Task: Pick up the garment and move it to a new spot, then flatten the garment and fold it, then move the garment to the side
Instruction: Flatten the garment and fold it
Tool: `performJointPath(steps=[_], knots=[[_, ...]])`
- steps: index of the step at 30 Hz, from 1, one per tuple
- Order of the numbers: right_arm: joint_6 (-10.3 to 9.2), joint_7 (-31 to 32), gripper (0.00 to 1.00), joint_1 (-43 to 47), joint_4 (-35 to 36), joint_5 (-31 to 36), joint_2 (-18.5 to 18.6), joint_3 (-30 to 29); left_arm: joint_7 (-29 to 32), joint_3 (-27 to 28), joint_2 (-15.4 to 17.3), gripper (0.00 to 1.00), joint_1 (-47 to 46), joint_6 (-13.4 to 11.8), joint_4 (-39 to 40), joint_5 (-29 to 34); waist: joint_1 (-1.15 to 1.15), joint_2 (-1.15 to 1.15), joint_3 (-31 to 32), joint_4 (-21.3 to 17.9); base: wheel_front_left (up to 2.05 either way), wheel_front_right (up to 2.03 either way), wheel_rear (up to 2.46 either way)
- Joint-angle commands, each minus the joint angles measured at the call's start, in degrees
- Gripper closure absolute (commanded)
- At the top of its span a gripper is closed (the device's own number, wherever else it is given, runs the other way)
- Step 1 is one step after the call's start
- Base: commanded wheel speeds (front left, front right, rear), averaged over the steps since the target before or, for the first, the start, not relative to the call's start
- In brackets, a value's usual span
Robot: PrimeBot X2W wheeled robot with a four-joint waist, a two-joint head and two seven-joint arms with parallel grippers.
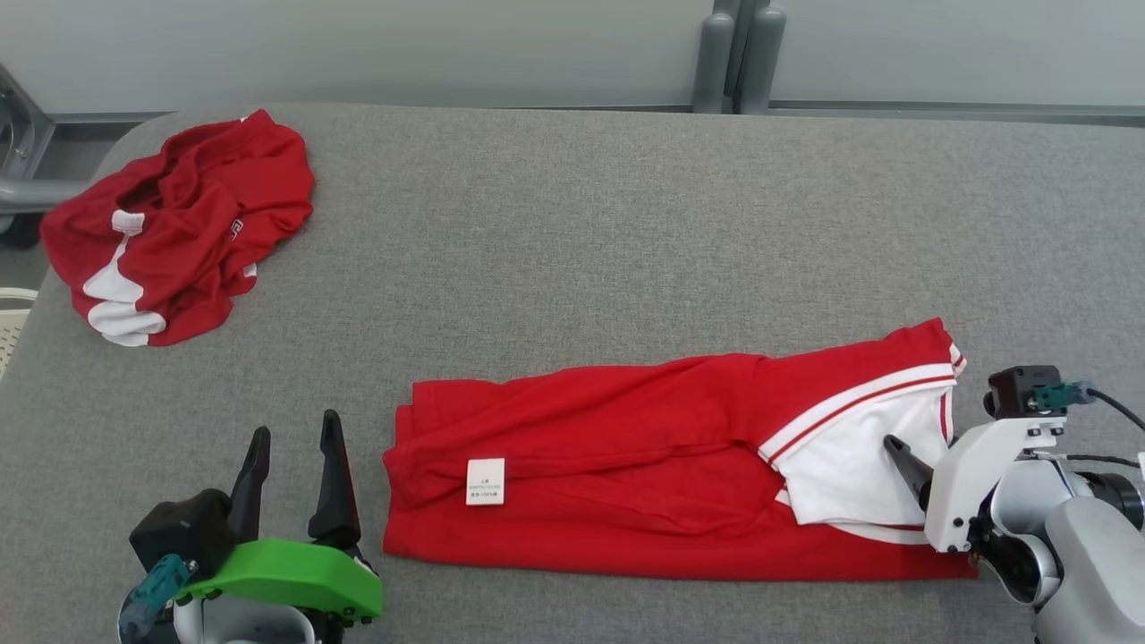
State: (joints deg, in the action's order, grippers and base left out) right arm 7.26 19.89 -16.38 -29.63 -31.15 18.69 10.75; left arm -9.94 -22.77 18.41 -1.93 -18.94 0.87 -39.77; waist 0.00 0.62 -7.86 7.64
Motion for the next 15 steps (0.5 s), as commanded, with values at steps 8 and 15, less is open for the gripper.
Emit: performJointPath(steps=[8, 15], knots=[[0.23, -2.01, 1.00, -1.31, -2.70, 7.44, 0.04, 4.16, -0.24, 0.02, 0.36, 0.00, 0.21, -0.30, -0.28, -0.32, 0.00, -0.62, 0.68, -1.10, 0.00, 0.00, 0.00], [0.19, -3.53, 1.00, -2.33, -1.04, 5.85, 2.61, 3.13, -0.07, -0.18, 0.76, 0.00, 1.30, -0.56, -0.06, -0.51, 0.00, -0.62, 2.16, -4.35, 0.00, 0.00, 0.00]])
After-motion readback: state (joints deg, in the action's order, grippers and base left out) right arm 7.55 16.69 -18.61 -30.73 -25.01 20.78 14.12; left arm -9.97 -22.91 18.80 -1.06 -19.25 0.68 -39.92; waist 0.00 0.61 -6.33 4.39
